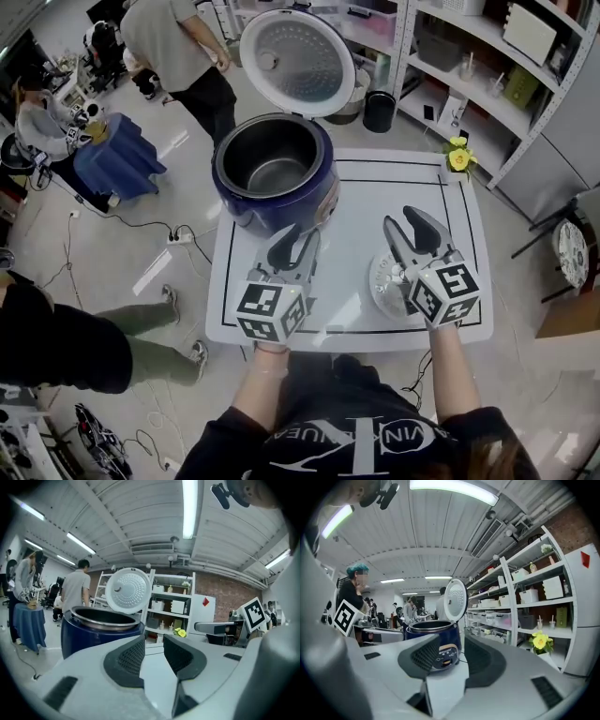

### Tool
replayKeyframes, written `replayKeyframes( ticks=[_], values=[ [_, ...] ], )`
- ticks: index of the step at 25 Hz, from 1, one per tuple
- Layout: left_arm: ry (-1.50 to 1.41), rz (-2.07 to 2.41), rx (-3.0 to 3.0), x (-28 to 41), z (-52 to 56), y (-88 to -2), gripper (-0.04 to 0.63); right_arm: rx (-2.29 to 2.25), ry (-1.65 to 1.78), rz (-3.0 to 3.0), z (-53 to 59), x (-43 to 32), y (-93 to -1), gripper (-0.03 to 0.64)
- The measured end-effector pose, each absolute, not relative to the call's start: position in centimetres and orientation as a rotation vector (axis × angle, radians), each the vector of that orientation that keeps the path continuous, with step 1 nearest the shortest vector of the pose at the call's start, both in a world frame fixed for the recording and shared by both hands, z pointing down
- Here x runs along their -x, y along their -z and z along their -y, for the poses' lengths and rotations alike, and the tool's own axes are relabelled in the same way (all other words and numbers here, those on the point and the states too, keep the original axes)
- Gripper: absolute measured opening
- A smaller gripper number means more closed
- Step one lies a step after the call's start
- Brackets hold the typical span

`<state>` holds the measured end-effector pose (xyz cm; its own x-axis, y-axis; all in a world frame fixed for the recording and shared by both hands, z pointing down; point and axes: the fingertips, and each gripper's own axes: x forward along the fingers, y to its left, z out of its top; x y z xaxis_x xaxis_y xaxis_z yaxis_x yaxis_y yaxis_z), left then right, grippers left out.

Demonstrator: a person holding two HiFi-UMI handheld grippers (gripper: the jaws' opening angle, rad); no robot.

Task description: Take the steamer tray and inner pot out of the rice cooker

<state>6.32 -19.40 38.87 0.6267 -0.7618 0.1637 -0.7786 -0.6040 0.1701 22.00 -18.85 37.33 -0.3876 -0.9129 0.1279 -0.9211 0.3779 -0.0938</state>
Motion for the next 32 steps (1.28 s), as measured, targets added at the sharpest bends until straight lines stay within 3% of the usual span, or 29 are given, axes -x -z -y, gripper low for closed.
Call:
replayKeyframes(
  ticks=[15,32],
  values=[
    [0.004,1.559,-2.542,6.6,22.4,-33.9,0.11,-1.597,-0.191,2.706,24.0,-13.1,-33.1,0.163],
    [-0.028,1.488,-2.527,11.1,32.5,-34.7,0.15,-1.649,-0.292,2.611,32.8,-10.7,-34.4,0.163]
  ],
)
